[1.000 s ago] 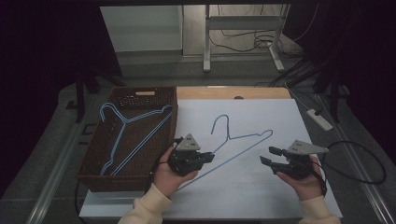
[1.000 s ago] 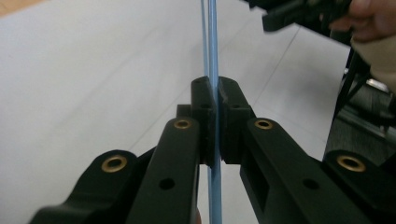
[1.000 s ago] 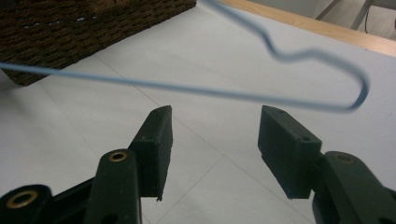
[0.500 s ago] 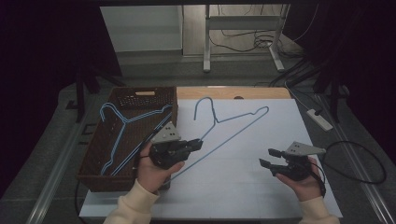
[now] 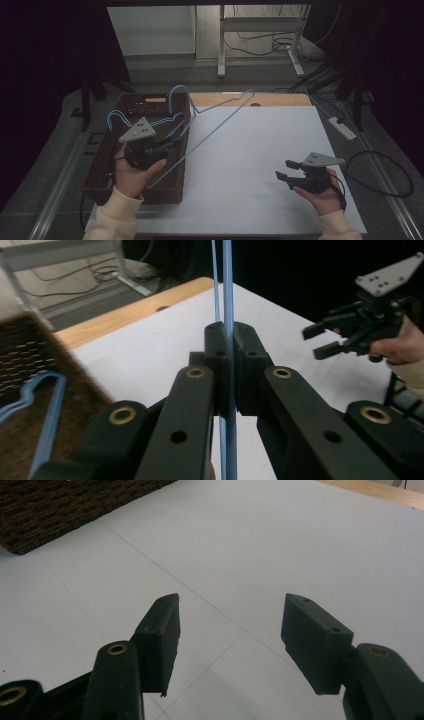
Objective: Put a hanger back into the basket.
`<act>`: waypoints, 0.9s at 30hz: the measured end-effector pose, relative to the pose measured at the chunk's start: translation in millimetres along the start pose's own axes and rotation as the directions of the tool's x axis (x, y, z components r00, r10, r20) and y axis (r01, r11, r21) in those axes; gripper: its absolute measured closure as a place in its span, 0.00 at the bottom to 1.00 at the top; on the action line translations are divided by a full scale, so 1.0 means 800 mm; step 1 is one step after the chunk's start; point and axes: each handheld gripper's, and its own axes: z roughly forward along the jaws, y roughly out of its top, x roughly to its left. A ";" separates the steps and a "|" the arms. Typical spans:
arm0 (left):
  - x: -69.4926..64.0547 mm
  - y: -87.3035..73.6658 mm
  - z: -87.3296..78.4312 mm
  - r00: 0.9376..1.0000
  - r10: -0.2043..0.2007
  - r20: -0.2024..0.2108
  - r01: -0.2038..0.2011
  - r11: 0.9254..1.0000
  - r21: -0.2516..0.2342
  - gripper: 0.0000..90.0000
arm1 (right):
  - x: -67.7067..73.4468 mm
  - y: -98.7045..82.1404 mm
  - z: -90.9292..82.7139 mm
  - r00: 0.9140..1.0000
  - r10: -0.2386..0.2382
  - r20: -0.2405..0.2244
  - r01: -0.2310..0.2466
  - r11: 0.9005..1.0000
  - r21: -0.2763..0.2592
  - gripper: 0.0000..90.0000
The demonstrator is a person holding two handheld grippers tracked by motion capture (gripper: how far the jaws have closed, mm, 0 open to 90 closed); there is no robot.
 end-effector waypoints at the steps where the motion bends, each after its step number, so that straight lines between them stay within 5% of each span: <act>1: 0.005 -0.001 -0.006 1.000 -0.001 -0.012 0.001 1.000 -0.002 0.96 | 0.000 0.000 0.000 1.000 0.002 -0.001 -0.002 1.000 0.001 0.46; 9: 0.041 -0.011 -0.039 0.995 -0.034 -0.098 0.035 0.999 0.011 0.96 | 0.000 -0.001 0.002 1.000 0.007 -0.002 -0.007 1.000 0.009 0.45; 16: 0.085 -0.030 -0.059 0.980 -0.077 -0.185 0.087 0.995 0.048 0.96 | 0.001 -0.002 0.004 1.000 0.004 -0.002 -0.004 1.000 0.013 0.45; 27: 0.118 -0.047 -0.075 0.960 -0.108 -0.258 0.133 0.988 0.082 0.96 | 0.000 -0.002 0.006 1.000 0.007 -0.004 -0.007 1.000 0.019 0.45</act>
